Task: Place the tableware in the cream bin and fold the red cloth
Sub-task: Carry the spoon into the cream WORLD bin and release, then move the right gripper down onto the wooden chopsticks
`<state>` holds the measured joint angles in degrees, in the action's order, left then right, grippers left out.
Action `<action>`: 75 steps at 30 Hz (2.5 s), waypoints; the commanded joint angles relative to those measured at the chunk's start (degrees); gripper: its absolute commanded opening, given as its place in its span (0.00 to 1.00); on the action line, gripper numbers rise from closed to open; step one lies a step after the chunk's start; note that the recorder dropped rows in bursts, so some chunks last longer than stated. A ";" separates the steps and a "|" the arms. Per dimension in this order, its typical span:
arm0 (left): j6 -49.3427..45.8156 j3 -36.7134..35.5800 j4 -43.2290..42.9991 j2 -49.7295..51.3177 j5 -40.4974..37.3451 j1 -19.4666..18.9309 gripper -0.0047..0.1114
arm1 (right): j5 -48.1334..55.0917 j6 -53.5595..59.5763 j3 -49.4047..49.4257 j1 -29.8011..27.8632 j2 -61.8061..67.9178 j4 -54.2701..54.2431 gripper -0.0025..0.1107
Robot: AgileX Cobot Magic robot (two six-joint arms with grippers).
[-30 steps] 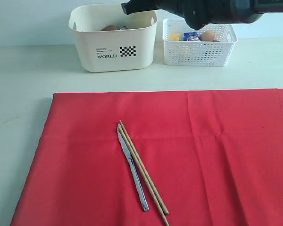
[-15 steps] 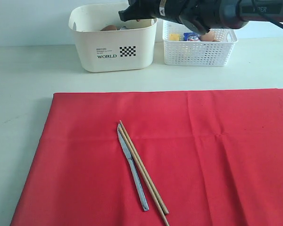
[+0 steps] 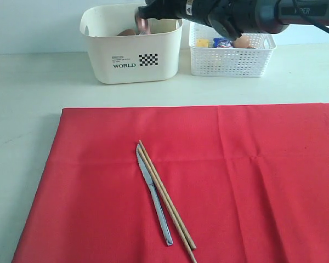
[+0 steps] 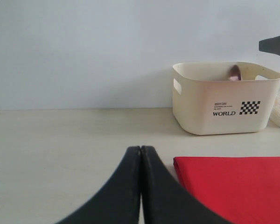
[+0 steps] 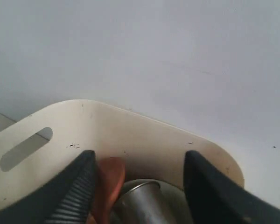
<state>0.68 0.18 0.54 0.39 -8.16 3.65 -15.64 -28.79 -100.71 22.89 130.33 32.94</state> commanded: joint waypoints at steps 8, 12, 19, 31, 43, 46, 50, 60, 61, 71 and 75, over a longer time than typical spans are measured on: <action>0.15 -0.18 0.70 -0.39 0.12 0.47 0.05 | 20.49 -6.73 -0.42 -0.38 -4.81 0.47 0.64; 0.15 -0.18 0.70 -0.39 0.12 0.47 0.05 | 30.25 -1.91 -0.42 -0.38 -8.04 0.32 0.52; 0.15 -0.18 0.70 -0.39 0.12 0.47 0.05 | 43.74 -0.72 -0.26 -0.28 -13.48 0.21 0.05; 0.15 -0.18 0.70 -0.39 0.12 0.47 0.05 | 62.63 22.52 -0.17 -0.28 -22.89 -19.11 0.02; 0.15 -0.18 0.70 -0.39 0.12 0.47 0.05 | 69.78 35.88 10.22 -0.28 -32.00 -38.60 0.02; 0.15 -0.18 0.70 -0.39 0.12 0.47 0.05 | 69.67 36.29 15.35 -0.28 -34.29 -39.69 0.02; 0.15 -0.18 0.70 -0.39 0.12 0.47 0.05 | 68.39 37.82 21.63 1.01 -36.07 -41.91 0.02; 0.15 -0.18 0.70 -0.39 0.12 0.47 0.05 | 62.03 37.60 33.14 12.47 -36.36 -41.73 0.02; 0.15 -0.18 0.70 -0.39 0.12 0.47 0.05 | 61.28 37.60 33.97 13.53 -36.36 -41.73 0.02; 0.15 -0.18 0.70 -0.39 0.12 0.47 0.05 | 59.58 35.20 36.34 21.28 -33.80 -41.86 0.02; 0.15 -0.18 0.70 -0.39 0.12 0.47 0.05 | 59.23 34.09 36.34 24.21 -30.34 -41.72 0.02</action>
<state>0.68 0.18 0.54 0.39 -8.16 3.65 44.46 5.98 -64.76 45.54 97.84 -9.03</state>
